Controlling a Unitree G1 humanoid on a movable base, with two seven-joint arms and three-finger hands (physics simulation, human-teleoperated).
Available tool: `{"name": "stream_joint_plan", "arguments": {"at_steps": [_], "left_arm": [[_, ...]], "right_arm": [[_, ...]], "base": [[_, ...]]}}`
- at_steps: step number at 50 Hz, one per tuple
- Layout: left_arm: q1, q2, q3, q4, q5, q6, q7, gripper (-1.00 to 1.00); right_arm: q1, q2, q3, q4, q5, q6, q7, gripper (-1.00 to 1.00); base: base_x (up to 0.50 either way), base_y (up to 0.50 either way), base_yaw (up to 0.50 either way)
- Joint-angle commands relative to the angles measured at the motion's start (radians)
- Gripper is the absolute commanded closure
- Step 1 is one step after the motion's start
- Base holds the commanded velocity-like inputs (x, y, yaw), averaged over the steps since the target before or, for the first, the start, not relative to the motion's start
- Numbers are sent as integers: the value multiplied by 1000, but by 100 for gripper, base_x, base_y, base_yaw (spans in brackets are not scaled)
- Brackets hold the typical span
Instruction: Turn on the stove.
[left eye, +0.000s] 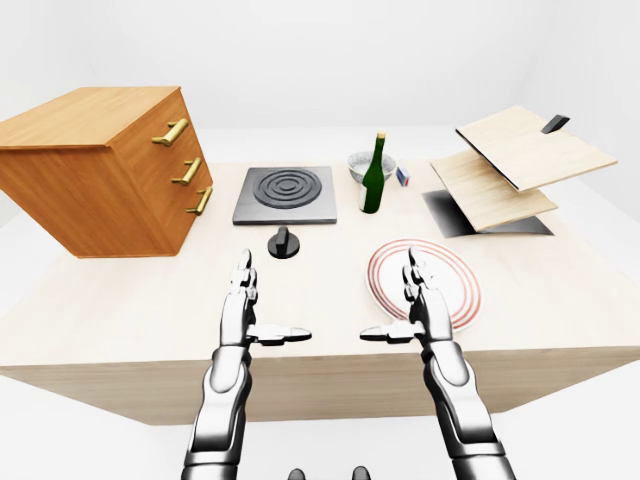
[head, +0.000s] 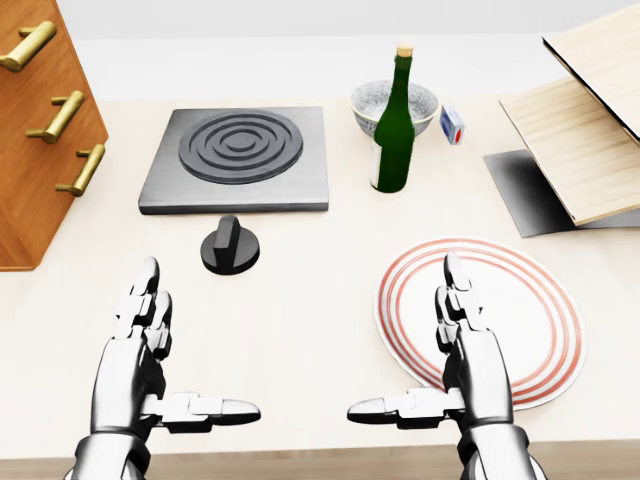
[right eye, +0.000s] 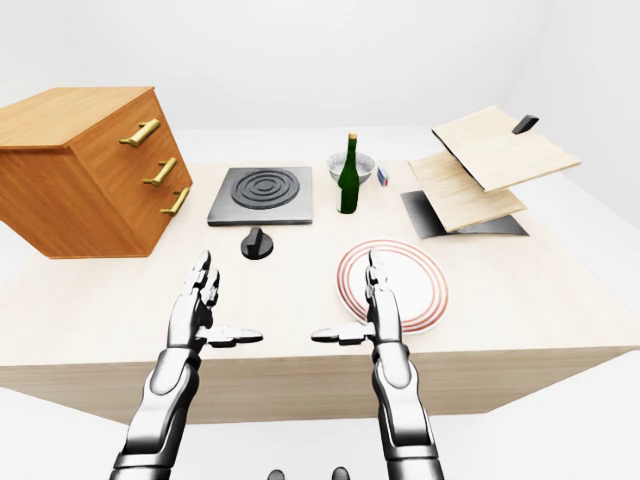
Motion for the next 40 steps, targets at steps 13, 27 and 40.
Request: {"name": "stream_joint_plan", "arguments": {"at_steps": [13, 27, 40], "left_arm": [[-15, 8, 10, 45, 1, -21, -24, -100], [-13, 8, 9, 43, 2, -22, -25, -100], [-15, 8, 11, 43, 1, -23, -25, -100]], "right_arm": [[14, -1, 12, 18, -39, -19, 21, -100], [21, 0, 16, 14, -35, -24, 31, -100], [27, 0, 19, 14, -39, -31, 34, -100]], "base": [[0, 0, 0], [3, 0, 0], [20, 0, 0]]}}
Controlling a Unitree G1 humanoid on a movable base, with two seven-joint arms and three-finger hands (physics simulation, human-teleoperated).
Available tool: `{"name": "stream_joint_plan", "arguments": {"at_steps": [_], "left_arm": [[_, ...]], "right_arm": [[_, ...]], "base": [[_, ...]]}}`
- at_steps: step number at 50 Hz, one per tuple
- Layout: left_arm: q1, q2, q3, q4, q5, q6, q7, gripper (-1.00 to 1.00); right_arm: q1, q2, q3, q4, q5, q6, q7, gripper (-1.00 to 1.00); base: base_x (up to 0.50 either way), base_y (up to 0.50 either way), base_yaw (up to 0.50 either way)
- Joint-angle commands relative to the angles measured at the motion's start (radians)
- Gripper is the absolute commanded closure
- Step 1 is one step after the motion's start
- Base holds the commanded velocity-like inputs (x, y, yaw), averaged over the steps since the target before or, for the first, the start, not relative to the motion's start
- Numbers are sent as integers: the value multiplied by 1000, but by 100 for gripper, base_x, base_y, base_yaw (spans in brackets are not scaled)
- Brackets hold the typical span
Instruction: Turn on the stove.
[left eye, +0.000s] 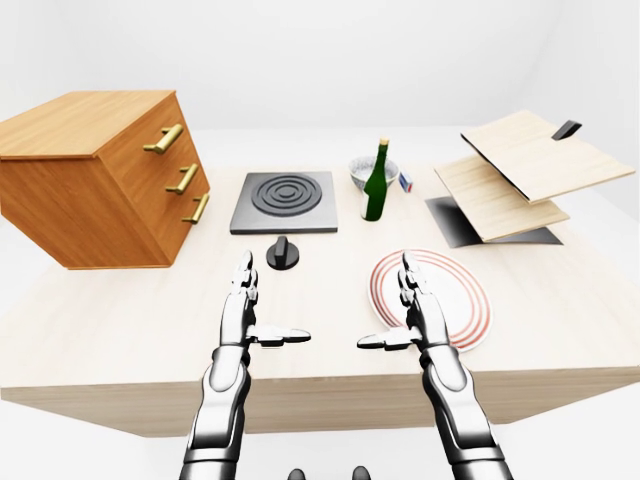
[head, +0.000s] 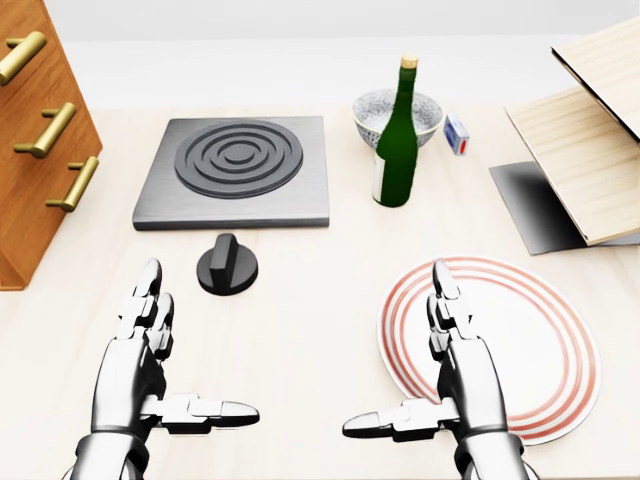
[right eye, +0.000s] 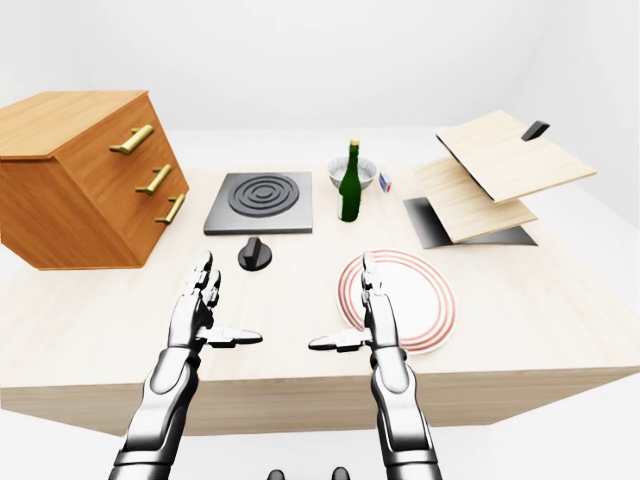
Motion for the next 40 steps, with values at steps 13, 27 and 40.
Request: {"name": "stream_joint_plan", "arguments": {"at_steps": [13, 27, 40], "left_arm": [[-2, 0, -1, 3, 2, -2, 0, -100], [-7, -1, -1, 16, 2, -5, 0, -100], [-24, 0, 0, 53, 1, -17, 0, -100]], "right_arm": [[7, 1, 4, -5, -5, -9, 4, -100], [8, 1, 5, -8, -5, -9, 4, -100], [8, 1, 5, -4, -7, -15, 4, -100]], "base": [[22, 0, 0], [22, 0, 0], [22, 0, 0]]}}
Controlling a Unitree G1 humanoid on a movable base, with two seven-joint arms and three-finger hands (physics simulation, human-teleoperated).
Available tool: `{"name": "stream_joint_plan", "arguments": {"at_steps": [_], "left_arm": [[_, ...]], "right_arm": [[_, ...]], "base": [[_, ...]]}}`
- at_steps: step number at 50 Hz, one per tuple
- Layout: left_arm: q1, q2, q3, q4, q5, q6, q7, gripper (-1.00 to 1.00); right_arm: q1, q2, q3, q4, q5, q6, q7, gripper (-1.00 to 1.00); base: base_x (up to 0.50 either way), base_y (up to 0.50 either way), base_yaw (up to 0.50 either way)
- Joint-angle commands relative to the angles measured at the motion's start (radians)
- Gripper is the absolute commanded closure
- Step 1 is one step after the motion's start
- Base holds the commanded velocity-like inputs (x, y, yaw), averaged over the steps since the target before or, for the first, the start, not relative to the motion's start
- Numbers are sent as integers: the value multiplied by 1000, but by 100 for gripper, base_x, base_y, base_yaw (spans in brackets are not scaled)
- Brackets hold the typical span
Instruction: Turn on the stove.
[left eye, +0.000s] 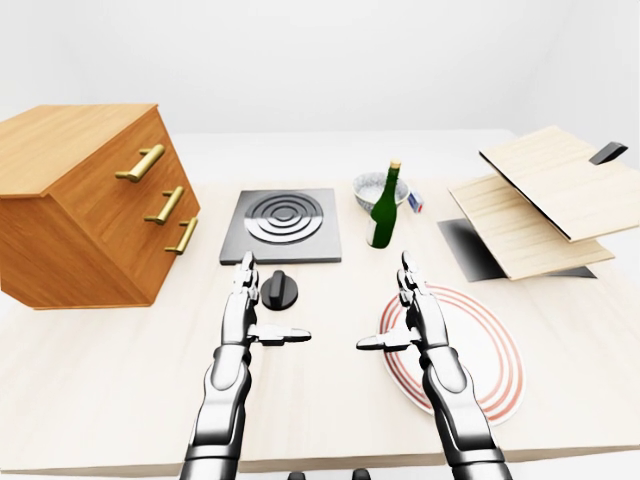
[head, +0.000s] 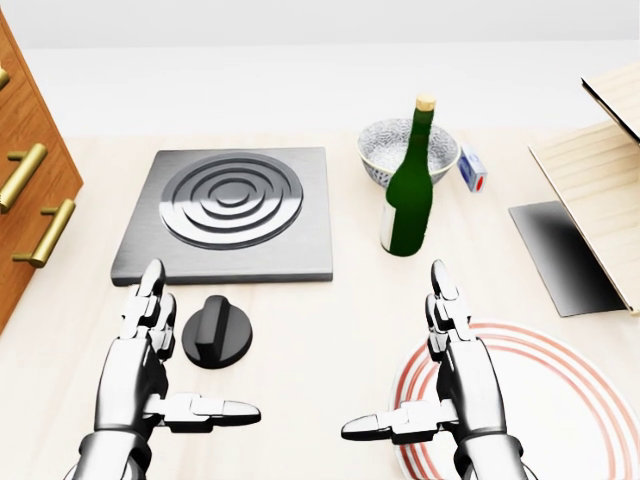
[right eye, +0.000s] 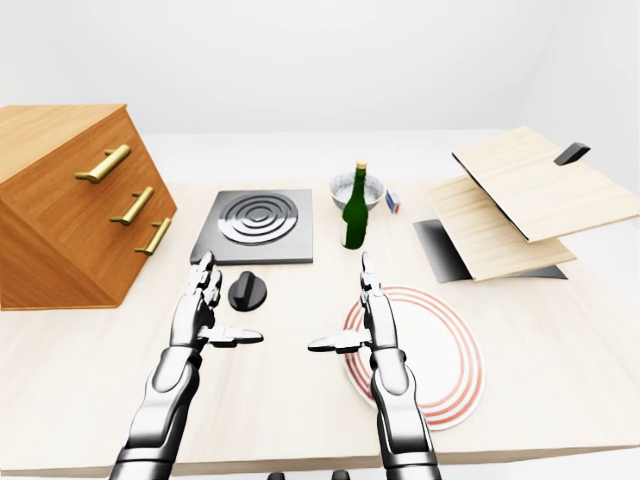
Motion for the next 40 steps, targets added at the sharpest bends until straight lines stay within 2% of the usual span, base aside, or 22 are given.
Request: {"name": "stream_joint_plan", "arguments": {"at_steps": [1, 8, 11, 16, 32, 40], "left_arm": [[-18, 1, 2, 37, -2, -12, -1, -100], [-34, 1, 4, 68, -10, -17, -5, -100], [-58, 3, 8, 118, -15, -35, -5, -100], [-85, 5, 10, 180, -16, -50, -1, -100], [-227, 1, 7, 542, -3, -50, 19, -100], [-234, -9, -7, 584, 15, -50, 24, -100]], "right_arm": [[-1, 0, -1, 3, -2, -6, -2, -100], [7, 1, -1, -14, 11, -16, 5, -100], [16, 2, 6, -25, 7, -20, 7, -100], [20, 1, 6, -31, 8, -26, 10, -100], [20, 0, 2, -32, 13, -29, 13, -100], [16, 0, 0, -28, 15, -30, 13, -100]], "base": [[22, 0, 0], [9, 0, 0], [0, 0, 0], [0, 0, 0], [0, 0, 0], [0, 0, 0]]}}
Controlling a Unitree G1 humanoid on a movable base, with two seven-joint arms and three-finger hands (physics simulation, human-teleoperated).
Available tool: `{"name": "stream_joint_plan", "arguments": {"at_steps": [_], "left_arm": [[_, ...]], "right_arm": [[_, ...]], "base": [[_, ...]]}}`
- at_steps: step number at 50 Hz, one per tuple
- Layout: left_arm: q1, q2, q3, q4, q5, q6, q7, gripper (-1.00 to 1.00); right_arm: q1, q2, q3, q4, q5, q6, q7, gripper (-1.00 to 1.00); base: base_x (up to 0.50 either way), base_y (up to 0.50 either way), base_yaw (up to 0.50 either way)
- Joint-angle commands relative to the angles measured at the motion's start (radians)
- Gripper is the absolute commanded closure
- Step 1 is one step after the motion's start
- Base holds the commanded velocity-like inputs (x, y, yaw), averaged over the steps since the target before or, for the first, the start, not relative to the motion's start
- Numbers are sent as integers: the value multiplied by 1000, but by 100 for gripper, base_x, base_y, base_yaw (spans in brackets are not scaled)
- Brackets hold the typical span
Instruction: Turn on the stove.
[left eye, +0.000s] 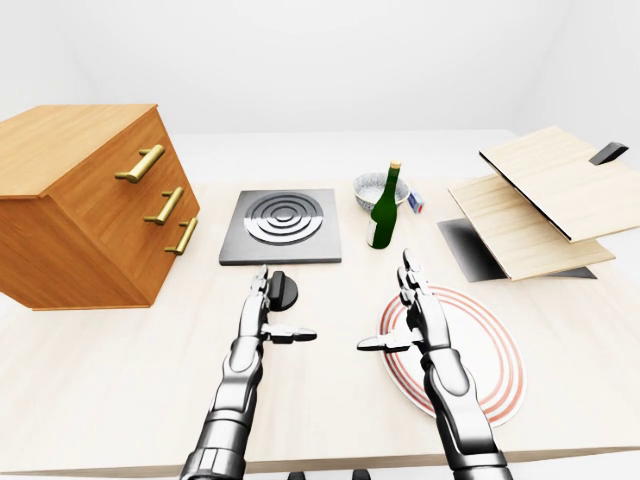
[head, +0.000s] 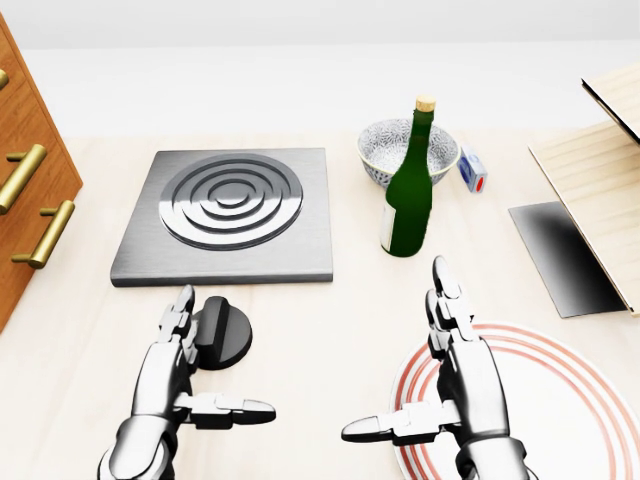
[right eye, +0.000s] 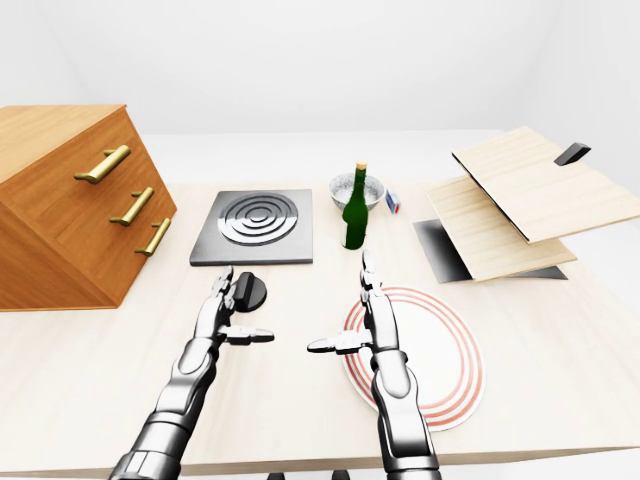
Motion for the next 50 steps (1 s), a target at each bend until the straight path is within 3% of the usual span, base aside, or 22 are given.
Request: {"name": "stream_joint_plan", "arguments": {"at_steps": [1, 10, 21, 28, 43, 45, 48, 49, 50], "left_arm": [[-46, -12, -16, 152, 15, 0, 9, -100], [-94, -36, -29, 309, 32, 0, 3, -100], [-88, -84, -69, 362, 76, 0, 7, -100], [-40, -130, -120, 388, 134, 0, -14, -100], [76, -169, -182, 258, 177, 0, -56, -100], [144, -177, -220, 165, 189, 0, -75, -100], [163, -175, -238, 126, 183, 0, -83, -100], [205, -213, -297, -2, 167, 0, -140, -100], [214, -208, -311, -31, 157, 0, -143, -100]], "right_arm": [[-2, 0, -2, 0, 3, -2, 1, -100], [4, -3, -10, -28, 15, 12, 6, -100], [-6, -5, -20, -26, 24, 17, 7, -100], [-6, -9, -30, -49, 36, 37, 12, -100], [-10, -11, -40, -64, 47, 52, 16, -100], [-12, -13, -47, -69, 54, 59, 19, -100], [-10, -13, -48, -75, 54, 59, 19, -100], [-5, -17, -58, -109, 69, 79, 24, -100], [-4, -16, -58, -114, 70, 82, 25, -100]], "base": [[0, 0, -1], [1, 0, -1], [1, 0, -1], [1, 0, -1], [0, 0, 0], [0, 0, 0], [0, 0, 0], [0, 0, -1], [0, 0, 0]]}}
